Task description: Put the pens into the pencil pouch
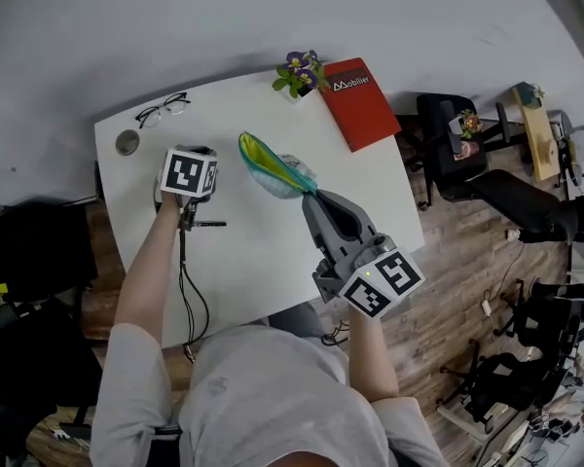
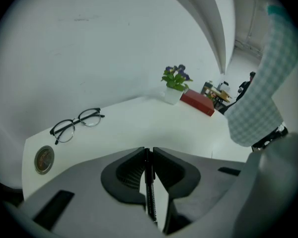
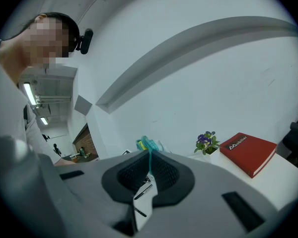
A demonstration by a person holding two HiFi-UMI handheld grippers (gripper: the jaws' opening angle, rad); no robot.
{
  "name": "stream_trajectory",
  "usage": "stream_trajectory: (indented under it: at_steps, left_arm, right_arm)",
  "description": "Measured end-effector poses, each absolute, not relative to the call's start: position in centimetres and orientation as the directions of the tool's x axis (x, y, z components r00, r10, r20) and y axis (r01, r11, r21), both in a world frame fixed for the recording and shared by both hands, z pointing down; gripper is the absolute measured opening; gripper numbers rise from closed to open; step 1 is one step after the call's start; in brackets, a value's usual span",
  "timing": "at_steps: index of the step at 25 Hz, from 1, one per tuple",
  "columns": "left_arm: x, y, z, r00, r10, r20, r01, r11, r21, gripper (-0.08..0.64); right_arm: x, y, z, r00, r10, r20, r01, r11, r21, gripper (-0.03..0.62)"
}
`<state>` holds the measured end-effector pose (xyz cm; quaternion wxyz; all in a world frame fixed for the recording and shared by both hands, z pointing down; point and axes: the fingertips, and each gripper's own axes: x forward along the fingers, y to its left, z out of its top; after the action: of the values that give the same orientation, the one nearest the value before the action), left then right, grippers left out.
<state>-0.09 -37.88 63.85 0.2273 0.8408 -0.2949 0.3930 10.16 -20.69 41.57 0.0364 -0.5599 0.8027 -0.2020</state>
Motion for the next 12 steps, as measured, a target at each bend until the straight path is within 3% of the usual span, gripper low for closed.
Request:
stream_trajectory:
  at_steps: [6, 12]
  left_arm:
    - [-0.3, -37.7, 56.7, 0.659, -0.428, 0.618, -0.672, -0.705, 0.228, 0.071]
    - [-1.8, -36.5, 49.3, 0.713, -0.565, 0.415, -0.679, -0.703, 0.209, 0.071]
  right_arm:
    - [10.0, -21.4, 41.8, -0.426, -0.889, 0.166, -0.865, 0.347, -0.363, 0.035]
    - [9.8, -22.1, 41.9, -0.474, -0.866, 0.159, -0.842, 0.392, -0.372, 0.035]
